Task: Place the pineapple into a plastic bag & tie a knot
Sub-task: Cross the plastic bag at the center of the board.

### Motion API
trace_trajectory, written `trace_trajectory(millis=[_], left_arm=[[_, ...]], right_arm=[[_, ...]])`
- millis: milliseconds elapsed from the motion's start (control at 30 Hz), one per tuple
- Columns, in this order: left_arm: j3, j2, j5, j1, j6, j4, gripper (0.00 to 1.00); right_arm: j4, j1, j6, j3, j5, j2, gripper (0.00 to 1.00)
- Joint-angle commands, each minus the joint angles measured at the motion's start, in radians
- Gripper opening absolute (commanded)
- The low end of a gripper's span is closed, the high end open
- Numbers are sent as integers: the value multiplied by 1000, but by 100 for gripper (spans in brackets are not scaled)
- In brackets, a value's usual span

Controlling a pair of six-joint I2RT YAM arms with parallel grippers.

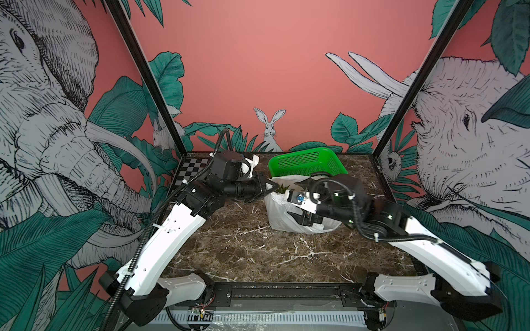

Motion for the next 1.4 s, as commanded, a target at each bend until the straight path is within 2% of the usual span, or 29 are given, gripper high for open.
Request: trace_trajectory(millis=[0, 67, 100, 300, 333, 433, 500, 567, 600, 667, 767, 800, 833, 900, 1000, 1100, 1367], left_arm=[[0, -11, 9, 4, -20, 40, 0], [-1, -16, 4, 5, -21, 38, 0], [-4, -20, 2, 4, -22, 37, 0], [-21, -41, -51, 4, -30, 19, 0], [-28, -53, -83, 4, -29, 13, 7], [-30, -94, -217, 4, 9, -34, 38], [-27, -129, -320, 4, 69, -67, 53], [-36, -173, -417, 5, 168, -74, 63], [-62, -203, -438, 3, 249, -34, 65], [-130, -250, -455, 1, 386, 43, 76], [-274, -318, -434, -35, 648, 256, 80], [-325, -338, -436, -69, 758, 351, 86], [-366, -349, -467, -121, 887, 436, 99], [-404, -336, -485, -190, 1106, 543, 100], [-391, -272, -423, -193, 1235, 603, 100], [-389, -235, -352, -193, 1253, 663, 100], [-443, -243, -325, -203, 1369, 764, 100]], right_arm=[[197, 27, -116, -19, 50, 3, 88], [241, 32, -107, -44, 56, 21, 84], [254, 36, -110, -48, 69, 30, 79], [287, 38, -23, -53, 62, 4, 34], [266, 37, 6, -52, 42, -7, 26], [205, 24, 106, -43, -20, -23, 0], [200, -5, 234, -33, -66, -27, 0], [190, -52, 377, -10, -128, -19, 0], [178, -65, 446, 4, -140, -11, 0], [166, -84, 545, 17, -154, -4, 0], [174, -103, 694, 15, -146, 2, 0], [171, -103, 730, 18, -137, 4, 0], [173, -105, 761, 17, -136, 8, 0], [166, -105, 803, 29, -135, 14, 0], [165, -105, 848, 42, -137, 15, 0], [171, -105, 869, 48, -132, 7, 0], [166, -105, 882, 69, -163, 6, 0]])
